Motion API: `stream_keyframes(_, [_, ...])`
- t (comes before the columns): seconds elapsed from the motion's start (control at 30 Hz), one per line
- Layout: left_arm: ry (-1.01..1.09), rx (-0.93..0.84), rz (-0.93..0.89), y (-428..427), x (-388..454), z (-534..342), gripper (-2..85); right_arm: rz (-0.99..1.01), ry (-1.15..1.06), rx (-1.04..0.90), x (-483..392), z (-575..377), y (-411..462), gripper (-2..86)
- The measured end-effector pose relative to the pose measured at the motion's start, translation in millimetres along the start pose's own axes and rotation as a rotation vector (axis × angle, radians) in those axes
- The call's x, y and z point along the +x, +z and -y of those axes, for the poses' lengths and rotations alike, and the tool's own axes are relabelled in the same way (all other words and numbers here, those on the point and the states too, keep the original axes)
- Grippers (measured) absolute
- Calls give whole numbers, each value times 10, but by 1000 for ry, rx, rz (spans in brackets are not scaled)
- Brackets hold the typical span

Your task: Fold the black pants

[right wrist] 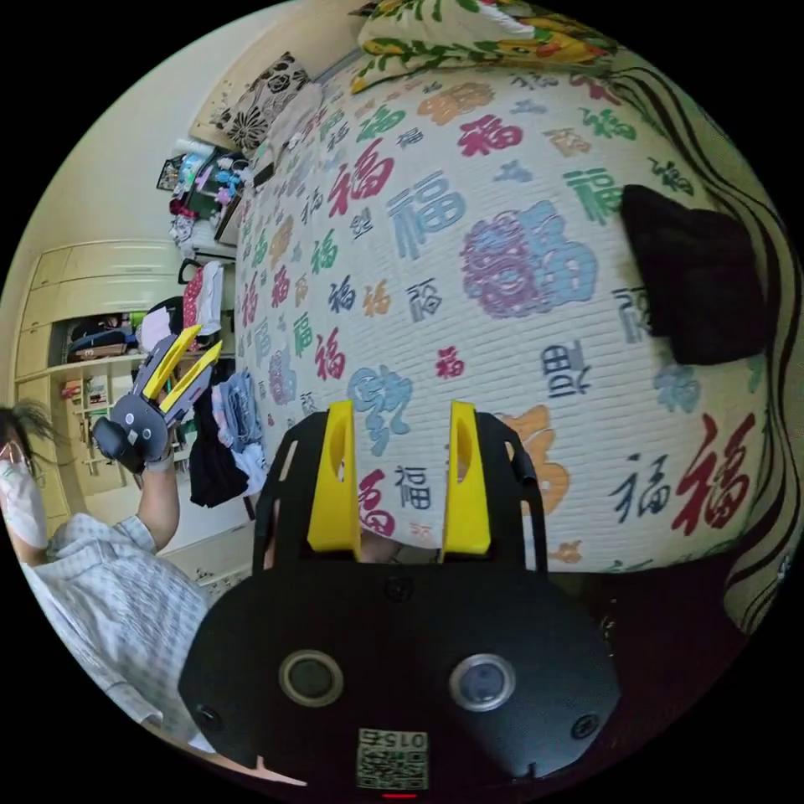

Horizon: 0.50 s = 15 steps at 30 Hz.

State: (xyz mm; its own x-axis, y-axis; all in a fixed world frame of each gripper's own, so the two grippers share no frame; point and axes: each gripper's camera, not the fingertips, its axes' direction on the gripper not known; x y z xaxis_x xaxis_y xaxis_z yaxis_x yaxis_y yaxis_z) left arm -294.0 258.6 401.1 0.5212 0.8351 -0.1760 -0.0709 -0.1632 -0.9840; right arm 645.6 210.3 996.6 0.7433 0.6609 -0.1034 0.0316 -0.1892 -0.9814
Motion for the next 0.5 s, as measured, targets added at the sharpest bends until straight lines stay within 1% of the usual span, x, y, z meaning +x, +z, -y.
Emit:
stream_keyframes(0.03, [4, 12, -25, -34, 3, 187, 88, -26, 4, 16, 137, 8, -102, 161])
stream_keyframes(0.1, [11, 46, -122, -113, 15, 915, 90, -139, 33, 92, 680, 28, -491, 162])
stream_keyframes(0.13, [12, 50, -140, -121, 22, 1092, 91, -173, 44, 107, 815, 35, -578, 163])
stream_keyframes(0.17, [1, 66, -208, -127, 21, 1434, 93, -246, 63, 137, 1082, 51, -735, 163])
stream_keyframes(0.2, [-20, 83, -329, -109, -3, 1763, 94, -319, 90, 164, 1357, 75, -865, 164])
stream_keyframes(0.23, [-36, 89, -393, -93, -21, 1924, 95, -346, 102, 174, 1492, 92, -914, 164])
stream_keyframes(0.27, [-78, 112, -522, -47, -65, 2227, 96, -377, 125, 181, 1764, 141, -973, 164])
stream_keyframes(0.3, [-118, 126, -630, 15, -102, 2516, 96, -370, 145, 171, 2038, 209, -982, 165])
stream_keyframes(0.33, [-138, 130, -671, 48, -118, 2655, 96, -349, 154, 163, 2173, 248, -971, 165])
stream_keyframes(0.4, [-226, 140, -844, 224, -182, 3163, 98, -223, 187, 114, 2674, 421, -844, 165])
stream_keyframes(0.43, [-244, 137, -892, 283, -193, 3279, 99, -195, 202, 101, 2794, 463, -798, 165])
stream_keyframes(0.5, [-328, 101, -1055, 559, -229, 3676, 102, -68, 243, 57, 3192, 594, -600, 159])
